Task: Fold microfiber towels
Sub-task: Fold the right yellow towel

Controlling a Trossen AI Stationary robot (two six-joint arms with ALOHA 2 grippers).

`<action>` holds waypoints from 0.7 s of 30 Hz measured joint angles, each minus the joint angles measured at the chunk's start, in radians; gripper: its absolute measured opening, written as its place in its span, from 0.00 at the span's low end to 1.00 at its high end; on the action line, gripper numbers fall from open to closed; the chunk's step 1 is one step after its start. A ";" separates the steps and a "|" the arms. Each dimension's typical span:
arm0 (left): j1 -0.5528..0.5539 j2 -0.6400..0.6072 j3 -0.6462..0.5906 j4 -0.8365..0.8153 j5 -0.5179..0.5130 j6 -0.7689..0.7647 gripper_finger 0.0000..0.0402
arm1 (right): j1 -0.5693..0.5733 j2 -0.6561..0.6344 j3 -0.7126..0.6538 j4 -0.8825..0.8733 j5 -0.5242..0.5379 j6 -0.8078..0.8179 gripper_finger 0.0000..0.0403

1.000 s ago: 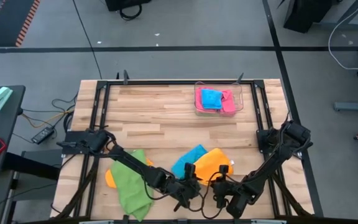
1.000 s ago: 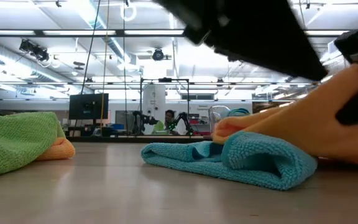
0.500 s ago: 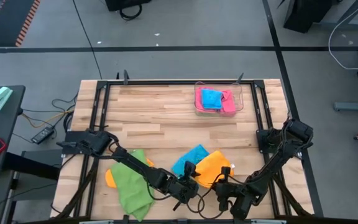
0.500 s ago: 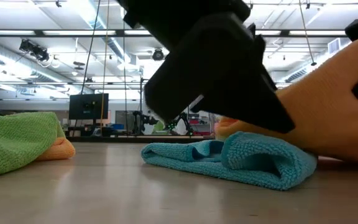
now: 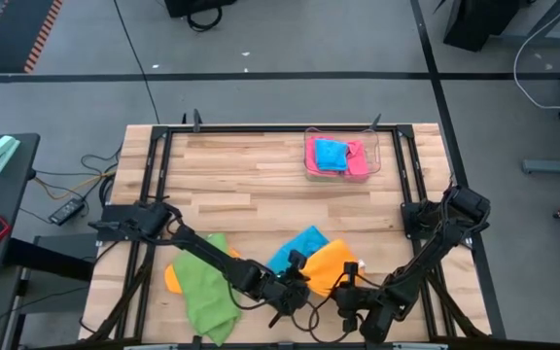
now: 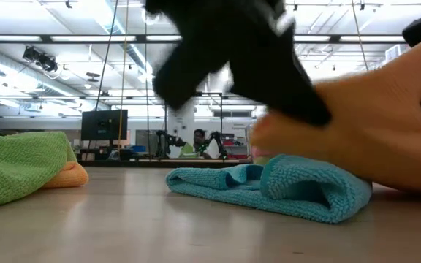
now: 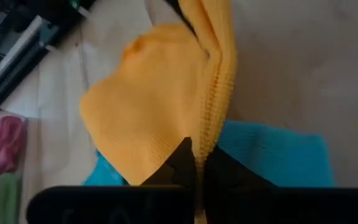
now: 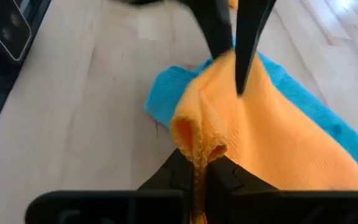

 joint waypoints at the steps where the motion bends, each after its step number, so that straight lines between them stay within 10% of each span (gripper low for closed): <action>1: 0.000 -0.013 0.001 -0.011 -0.001 0.000 0.05 | -0.001 -0.009 0.000 -0.008 -0.004 -0.004 0.07; 21: 0.018 -0.101 0.001 -0.148 0.021 -0.197 0.04 | 0.000 0.035 0.000 0.133 0.089 0.016 0.72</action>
